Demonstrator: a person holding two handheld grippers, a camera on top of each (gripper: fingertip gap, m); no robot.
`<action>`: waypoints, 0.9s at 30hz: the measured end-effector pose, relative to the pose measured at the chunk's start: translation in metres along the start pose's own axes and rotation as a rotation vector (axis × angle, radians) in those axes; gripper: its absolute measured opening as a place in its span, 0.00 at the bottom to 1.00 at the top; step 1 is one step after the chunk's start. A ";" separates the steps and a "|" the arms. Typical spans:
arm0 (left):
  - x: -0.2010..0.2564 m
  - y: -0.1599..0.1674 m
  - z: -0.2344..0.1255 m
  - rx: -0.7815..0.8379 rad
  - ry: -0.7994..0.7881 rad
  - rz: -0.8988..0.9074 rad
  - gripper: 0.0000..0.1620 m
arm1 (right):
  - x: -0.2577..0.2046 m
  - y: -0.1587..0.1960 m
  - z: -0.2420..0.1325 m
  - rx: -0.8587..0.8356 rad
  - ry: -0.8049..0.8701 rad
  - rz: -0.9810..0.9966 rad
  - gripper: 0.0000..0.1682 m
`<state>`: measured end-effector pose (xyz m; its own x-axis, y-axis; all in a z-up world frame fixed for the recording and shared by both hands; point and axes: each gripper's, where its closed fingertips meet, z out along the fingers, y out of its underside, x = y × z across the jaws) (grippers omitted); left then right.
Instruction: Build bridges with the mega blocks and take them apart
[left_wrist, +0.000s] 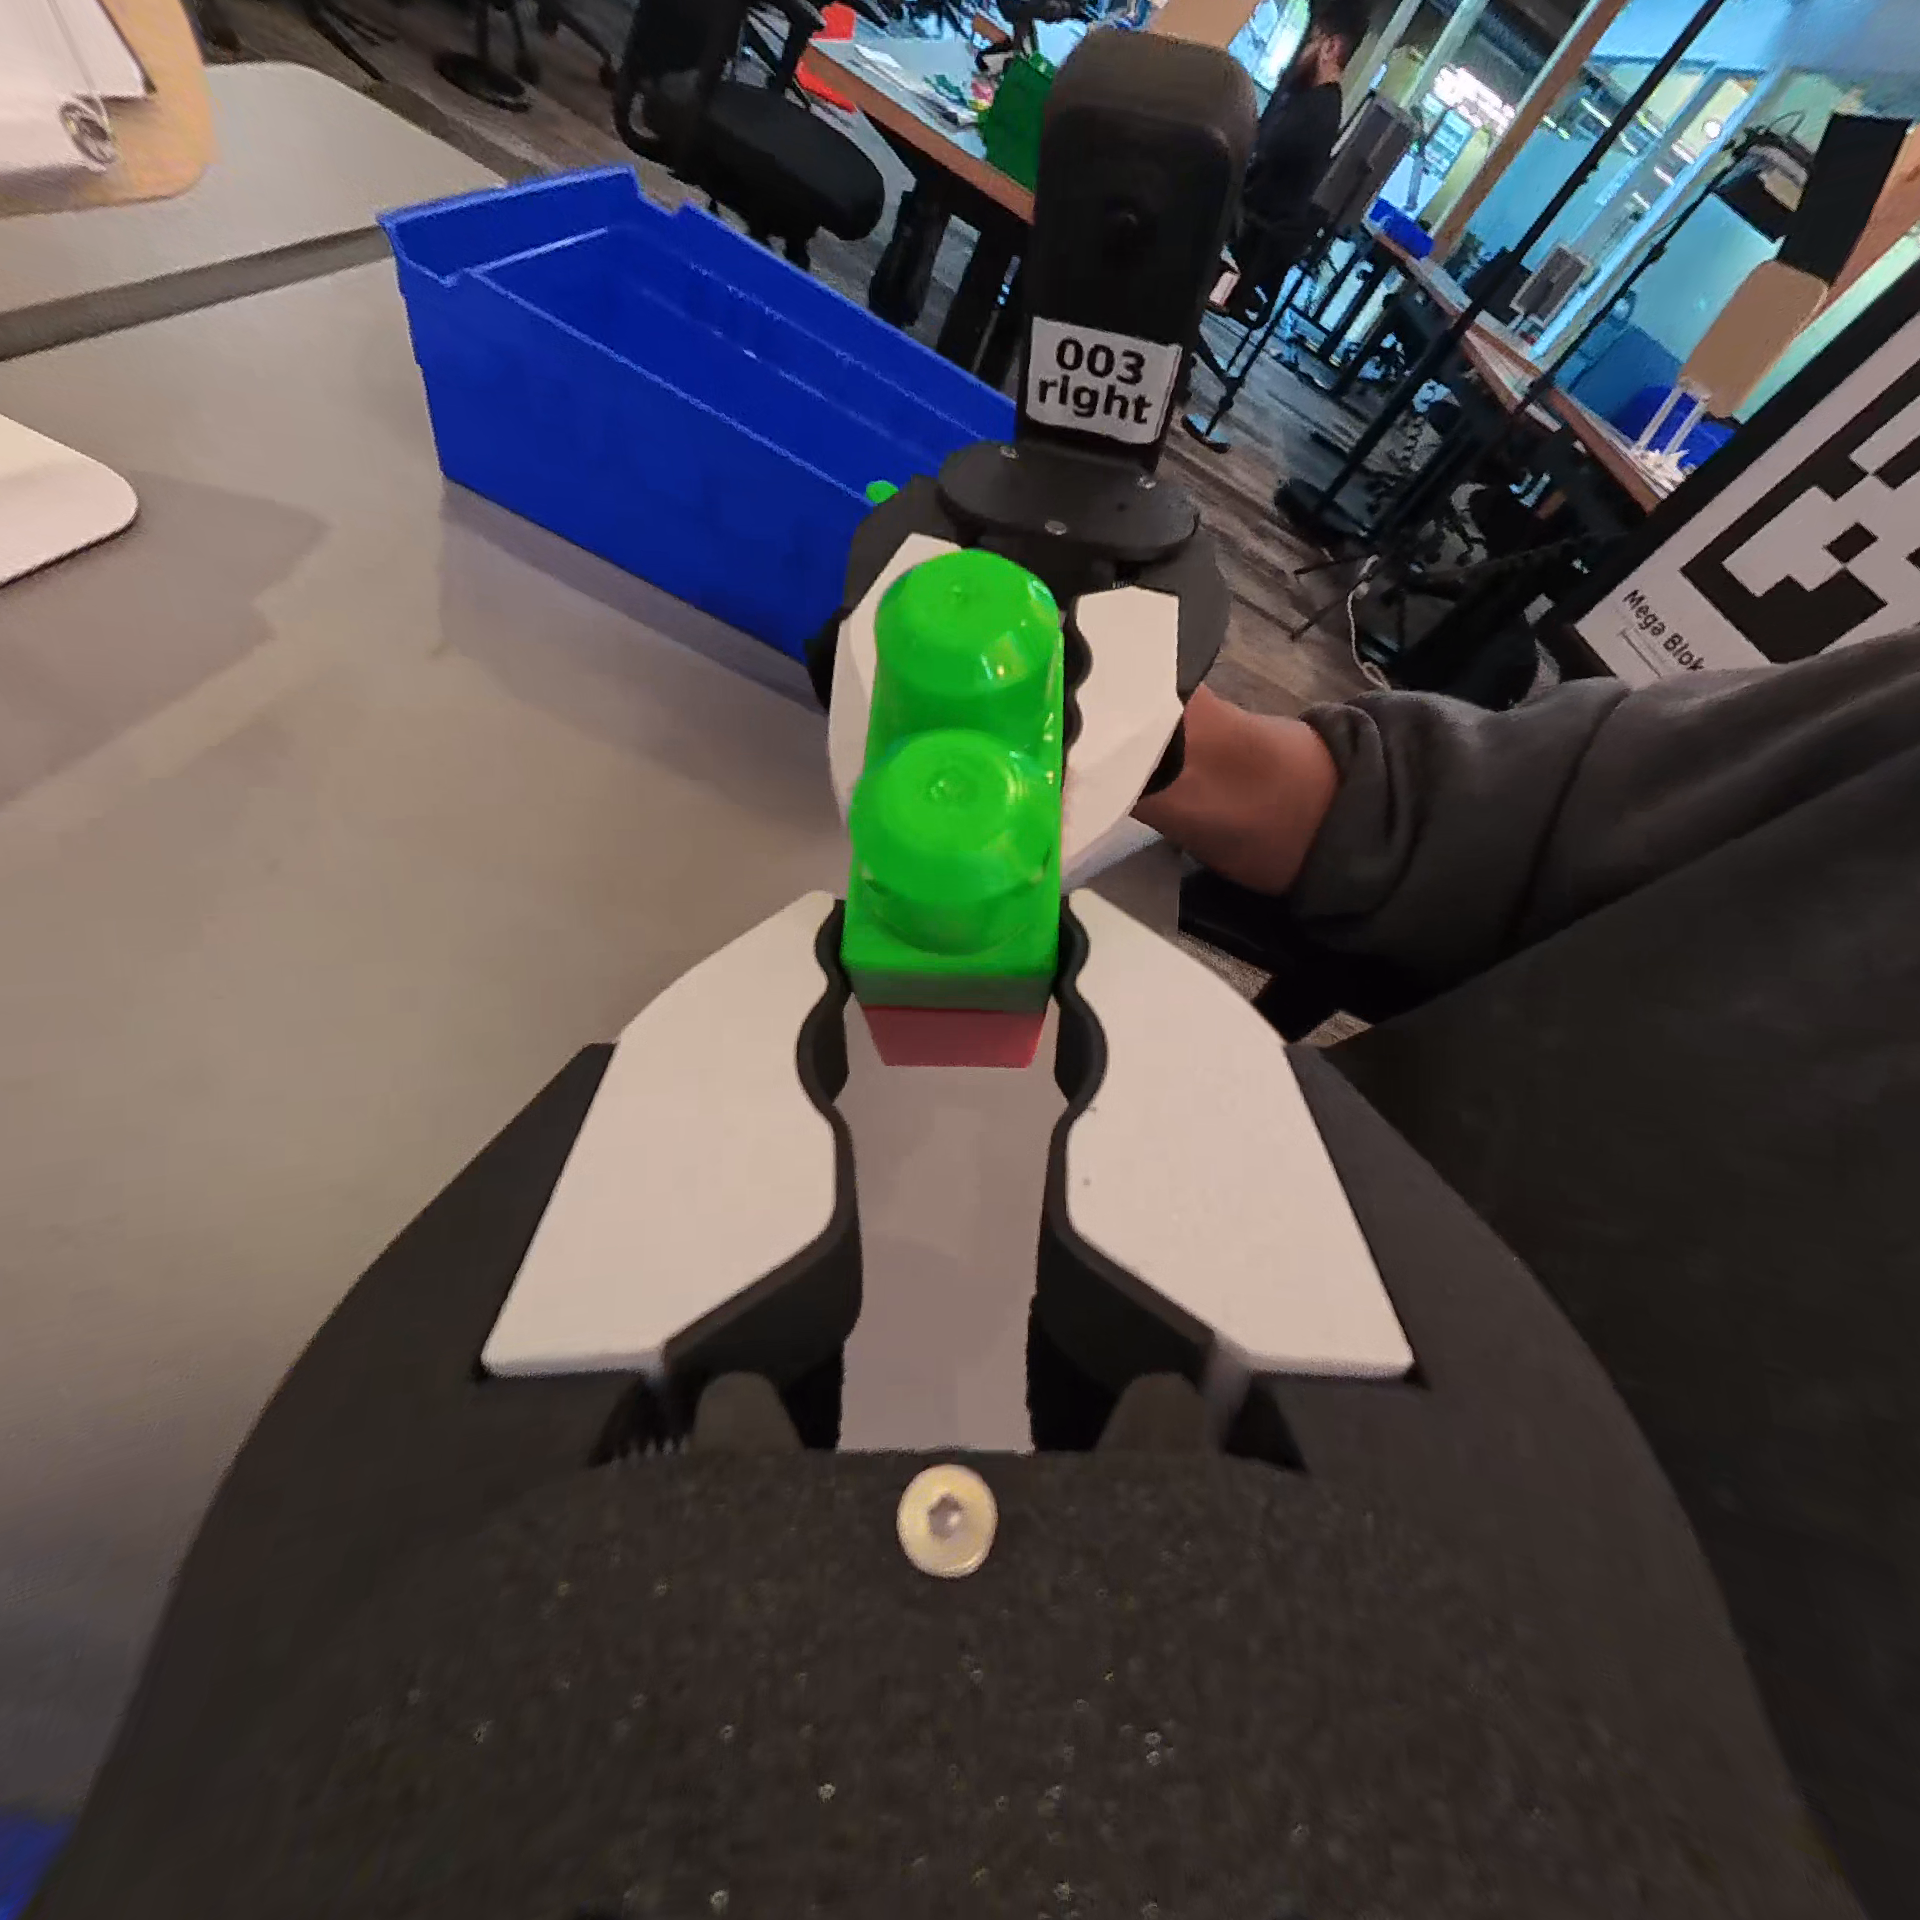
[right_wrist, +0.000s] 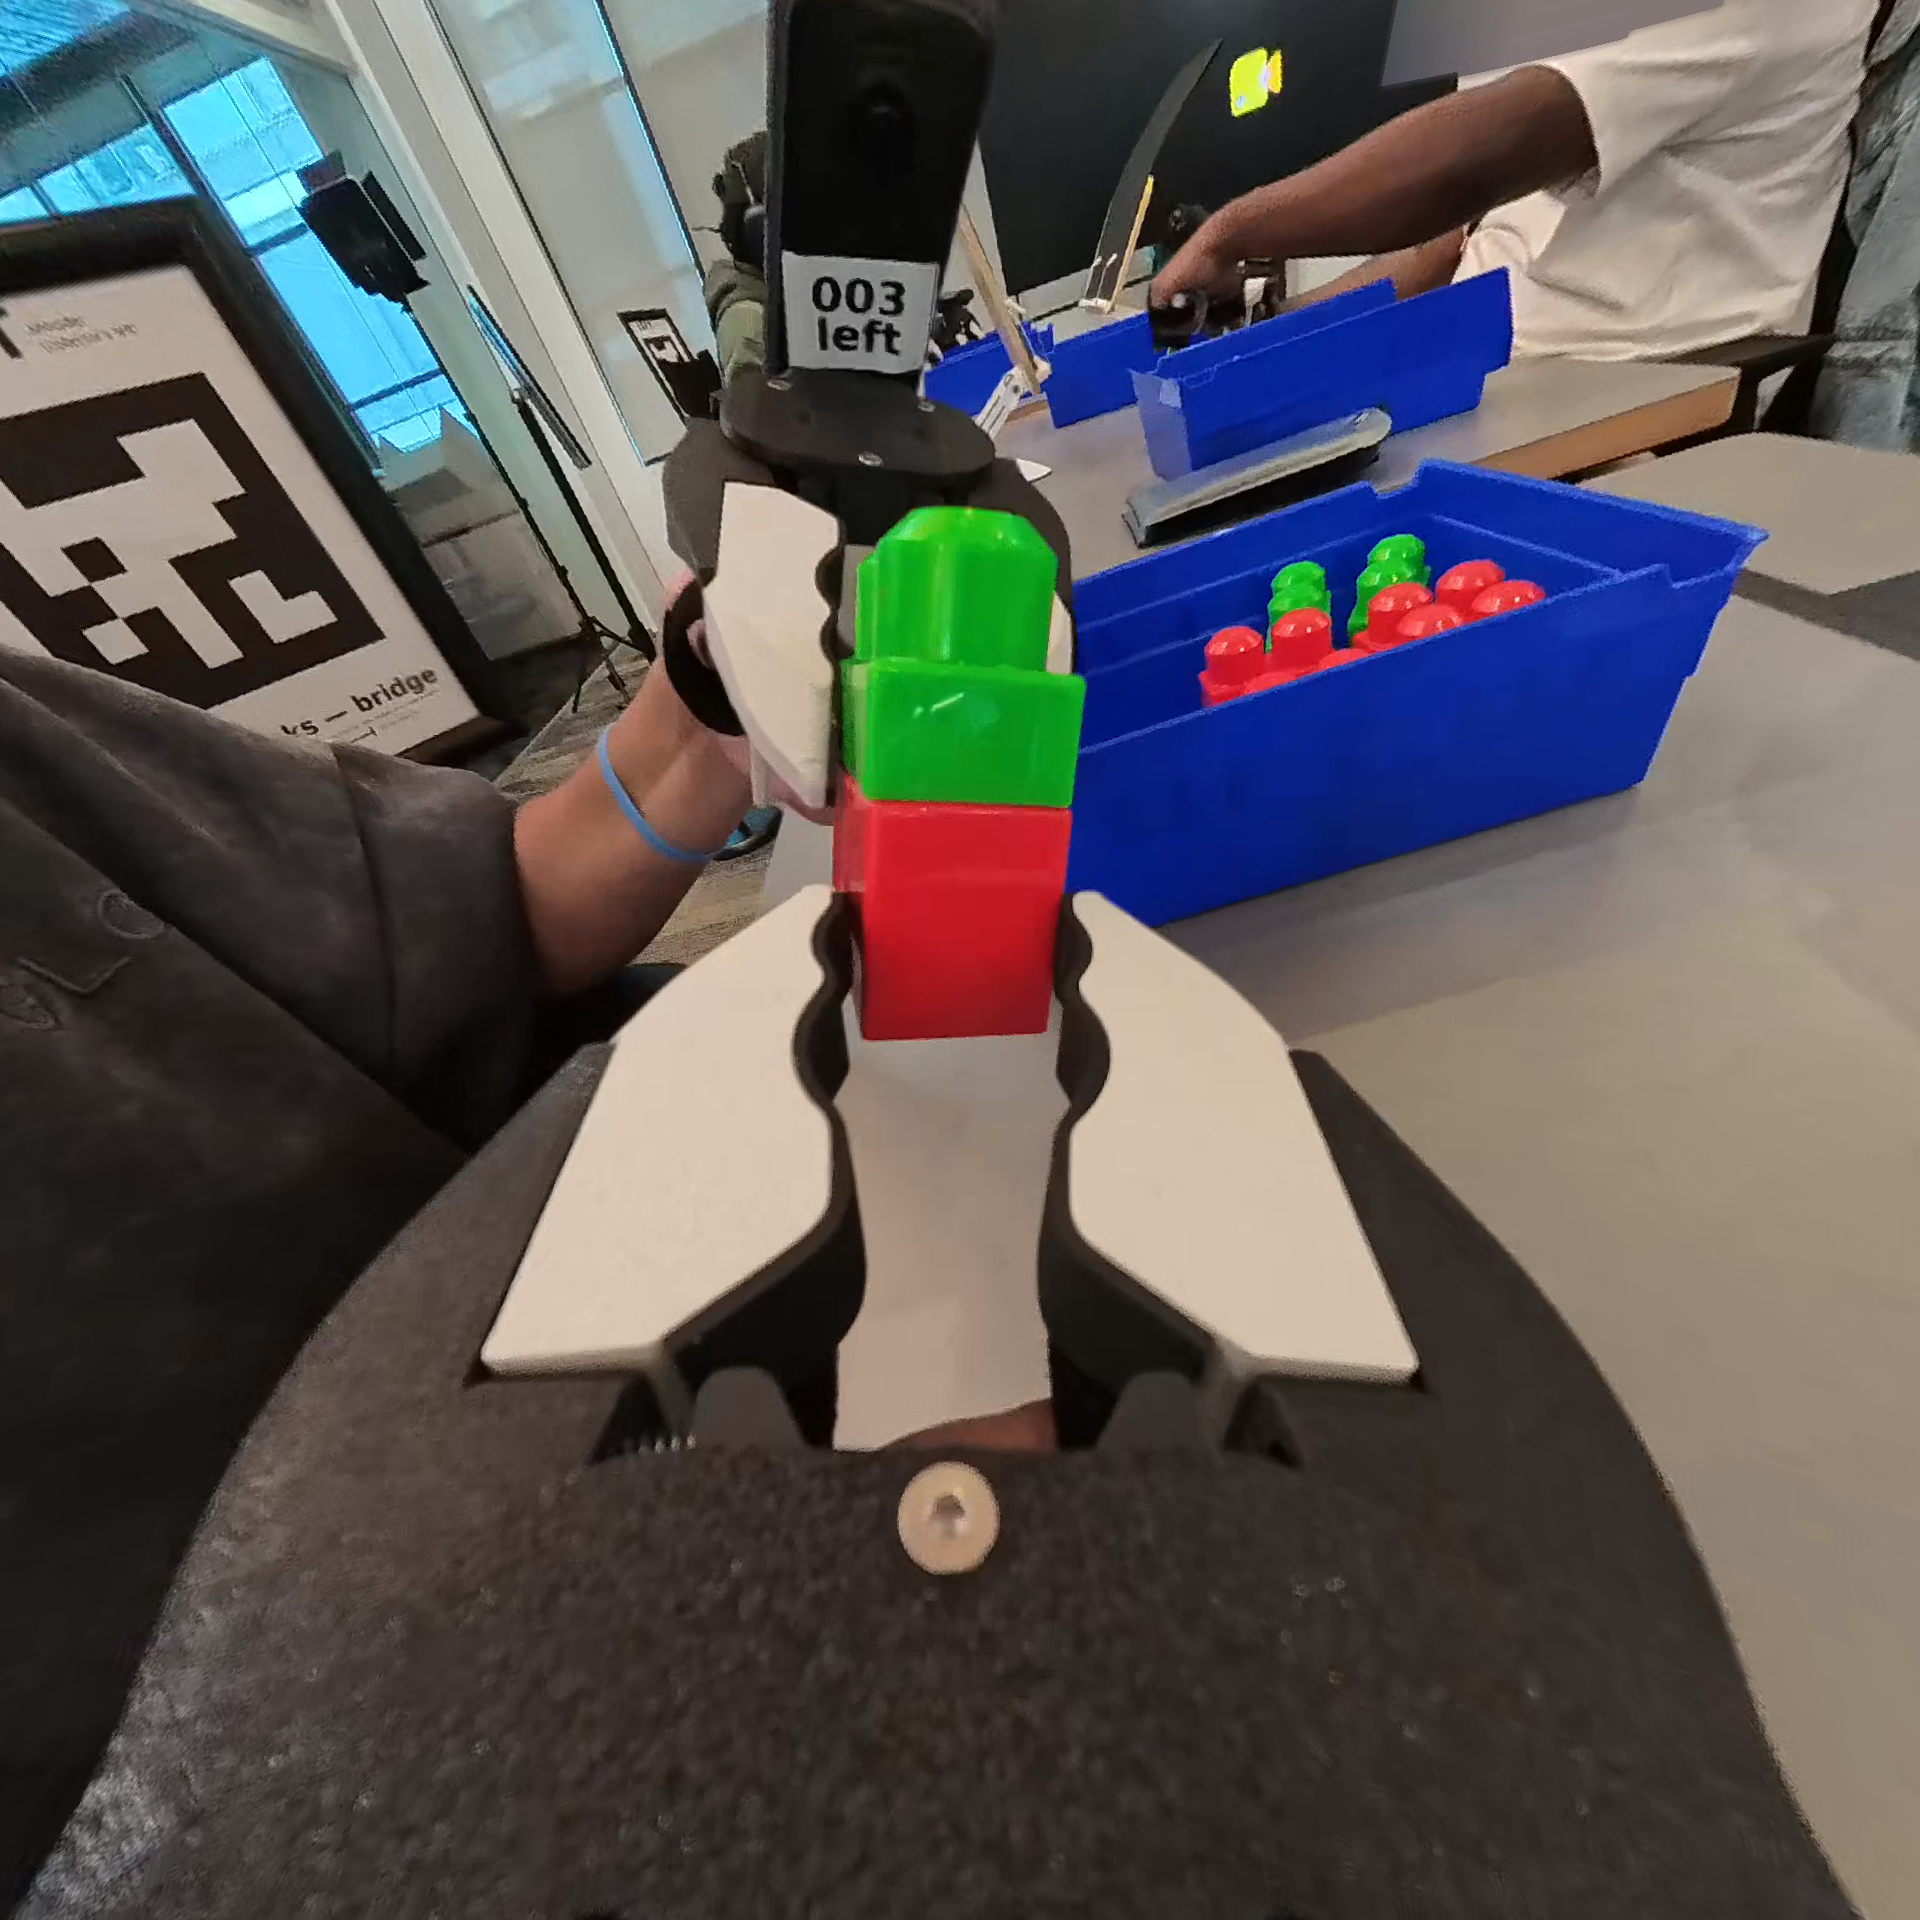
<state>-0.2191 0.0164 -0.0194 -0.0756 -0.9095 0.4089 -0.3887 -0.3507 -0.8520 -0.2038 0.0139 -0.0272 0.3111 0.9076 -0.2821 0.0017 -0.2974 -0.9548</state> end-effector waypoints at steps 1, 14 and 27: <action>0.002 -0.002 0.000 0.006 -0.012 -0.001 0.22 | -0.001 -0.001 -0.001 -0.003 0.001 -0.005 0.22; 0.003 -0.019 0.015 0.184 -0.012 -0.019 0.22 | -0.002 0.021 -0.006 -0.018 -0.103 0.174 0.21; 0.010 -0.034 -0.025 0.296 -0.095 0.035 0.22 | 0.006 0.060 -0.001 -0.252 0.046 0.093 0.21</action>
<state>-0.2292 0.0250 0.0217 0.0074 -0.9341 0.3569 -0.1017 -0.3558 -0.9290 -0.2005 0.0008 -0.0860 0.3635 0.8601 -0.3580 0.2054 -0.4488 -0.8697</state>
